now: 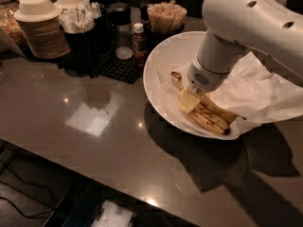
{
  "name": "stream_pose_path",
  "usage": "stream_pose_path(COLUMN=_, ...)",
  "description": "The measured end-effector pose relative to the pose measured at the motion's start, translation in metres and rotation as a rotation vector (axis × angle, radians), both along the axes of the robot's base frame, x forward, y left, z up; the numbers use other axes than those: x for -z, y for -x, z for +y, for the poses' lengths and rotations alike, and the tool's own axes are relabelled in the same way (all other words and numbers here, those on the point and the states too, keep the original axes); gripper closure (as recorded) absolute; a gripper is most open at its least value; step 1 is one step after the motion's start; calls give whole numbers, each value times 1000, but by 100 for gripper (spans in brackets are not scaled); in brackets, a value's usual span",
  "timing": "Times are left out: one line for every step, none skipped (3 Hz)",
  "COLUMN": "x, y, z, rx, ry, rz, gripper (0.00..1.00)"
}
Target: Pick banana from white bowl
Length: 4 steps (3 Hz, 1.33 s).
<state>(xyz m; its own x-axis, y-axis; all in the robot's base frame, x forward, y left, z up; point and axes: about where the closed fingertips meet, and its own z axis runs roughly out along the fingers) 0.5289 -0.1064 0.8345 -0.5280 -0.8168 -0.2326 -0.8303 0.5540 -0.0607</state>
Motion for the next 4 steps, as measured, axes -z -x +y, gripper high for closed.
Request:
stream_pose_path(x=-8, y=3, z=-1, rx=-5, ry=-17, rz=-18, gripper=100)
stream_pose_path(x=-33, y=2, z=-2, rx=-12, ry=-103, rz=-66, gripper=100)
stream_pose_path(x=-70, y=1, z=-1, rx=-22, ry=-246, rz=-125, gripper=100)
stream_pose_path(x=-117, y=5, z=-2, rx=-51, ry=-404, rz=-202, gripper=100)
